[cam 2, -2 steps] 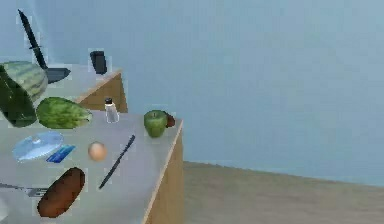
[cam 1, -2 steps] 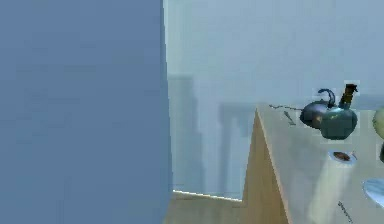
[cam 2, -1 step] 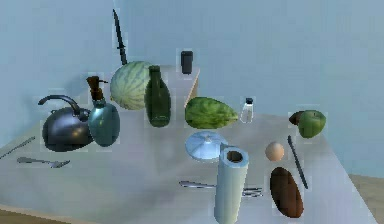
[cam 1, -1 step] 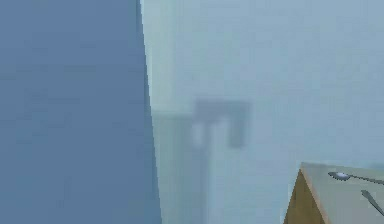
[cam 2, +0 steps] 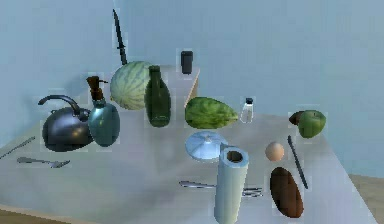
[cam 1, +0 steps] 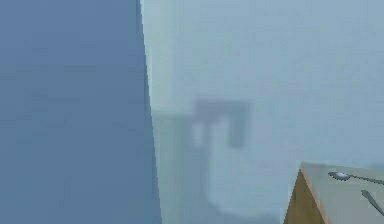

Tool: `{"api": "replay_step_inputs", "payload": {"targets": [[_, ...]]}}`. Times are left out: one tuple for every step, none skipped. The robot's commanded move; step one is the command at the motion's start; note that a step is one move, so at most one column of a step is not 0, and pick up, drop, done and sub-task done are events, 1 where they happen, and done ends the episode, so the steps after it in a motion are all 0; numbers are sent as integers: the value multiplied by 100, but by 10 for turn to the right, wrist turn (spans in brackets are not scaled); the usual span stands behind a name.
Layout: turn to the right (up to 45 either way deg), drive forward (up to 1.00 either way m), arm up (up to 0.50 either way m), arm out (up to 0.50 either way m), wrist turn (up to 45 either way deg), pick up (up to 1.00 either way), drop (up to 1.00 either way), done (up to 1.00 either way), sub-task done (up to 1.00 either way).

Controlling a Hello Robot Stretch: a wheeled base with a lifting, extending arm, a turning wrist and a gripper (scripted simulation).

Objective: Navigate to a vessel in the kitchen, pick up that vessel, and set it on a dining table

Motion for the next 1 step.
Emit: {"api": "replay_step_inputs", "payload": {"targets": [[0, 0, 38, 0, 0, 0, 0, 0, 0]]}}
